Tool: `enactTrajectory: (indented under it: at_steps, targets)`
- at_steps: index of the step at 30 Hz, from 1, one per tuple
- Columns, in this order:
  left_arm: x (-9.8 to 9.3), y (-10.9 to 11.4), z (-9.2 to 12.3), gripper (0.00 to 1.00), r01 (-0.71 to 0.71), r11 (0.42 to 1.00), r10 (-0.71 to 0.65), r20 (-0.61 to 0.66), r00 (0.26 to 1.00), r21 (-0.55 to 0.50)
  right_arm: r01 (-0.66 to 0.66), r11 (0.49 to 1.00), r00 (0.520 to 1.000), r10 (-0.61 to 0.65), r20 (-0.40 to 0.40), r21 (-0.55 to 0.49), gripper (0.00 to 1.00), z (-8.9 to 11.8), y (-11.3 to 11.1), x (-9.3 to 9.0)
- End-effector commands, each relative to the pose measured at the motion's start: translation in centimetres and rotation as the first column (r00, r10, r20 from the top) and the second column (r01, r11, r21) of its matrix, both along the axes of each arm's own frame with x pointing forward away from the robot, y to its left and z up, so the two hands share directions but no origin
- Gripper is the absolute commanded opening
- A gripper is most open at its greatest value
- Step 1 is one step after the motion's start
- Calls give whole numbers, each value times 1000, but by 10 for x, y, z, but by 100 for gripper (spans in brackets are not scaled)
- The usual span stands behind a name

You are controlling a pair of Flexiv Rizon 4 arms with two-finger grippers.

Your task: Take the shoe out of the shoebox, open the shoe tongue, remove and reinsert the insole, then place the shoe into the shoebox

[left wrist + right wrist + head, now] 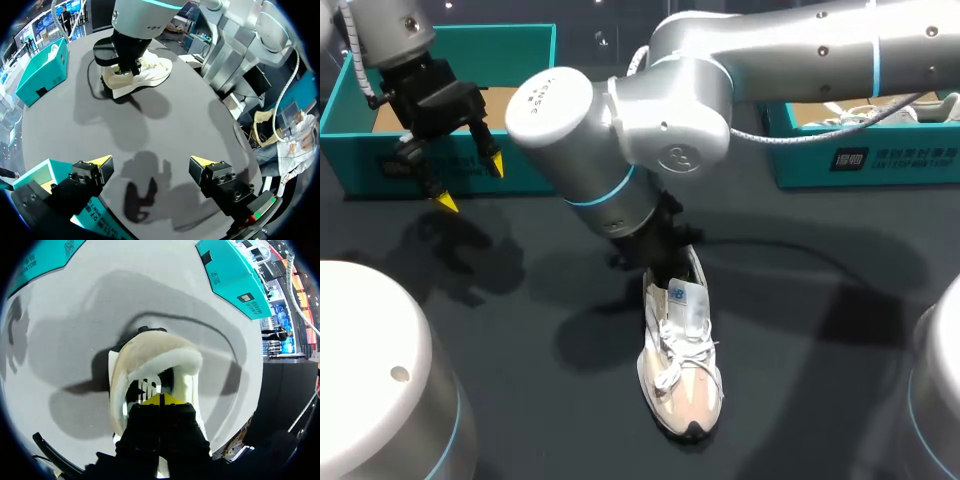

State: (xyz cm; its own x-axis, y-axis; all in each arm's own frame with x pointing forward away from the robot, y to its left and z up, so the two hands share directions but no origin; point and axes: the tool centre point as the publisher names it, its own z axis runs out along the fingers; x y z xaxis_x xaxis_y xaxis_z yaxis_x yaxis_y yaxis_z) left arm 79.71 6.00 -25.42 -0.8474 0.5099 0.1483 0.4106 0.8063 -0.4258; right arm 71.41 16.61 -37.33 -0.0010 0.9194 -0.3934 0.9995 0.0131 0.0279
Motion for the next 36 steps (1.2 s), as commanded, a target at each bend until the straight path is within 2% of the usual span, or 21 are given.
enactTrajectory:
  at_steps: [1,7,15,20,29,36]
  targets:
    - [-1,0,0,100,0,1000,0,2,1000,2,7,996,999,-3,-41,94,0,-27,-14,7]
    - [-1,0,0,100,0,1000,0,2,1000,2,-9,989,998,18,-61,146,0,-34,-4,2]
    - [-1,0,0,100,0,1000,0,2,1000,2,-33,988,999,36,-16,149,0,-2,8,-3]
    - [-1,0,0,100,0,1000,0,2,1000,2,-10,977,998,22,-57,215,0,8,5,-2]
    - [-1,0,0,100,0,1000,0,2,1000,2,11,944,988,40,-149,330,0,-16,-1,-1]
    - [-1,0,0,100,0,1000,0,2,1000,2,14,939,984,49,-174,342,0,-29,5,-6]
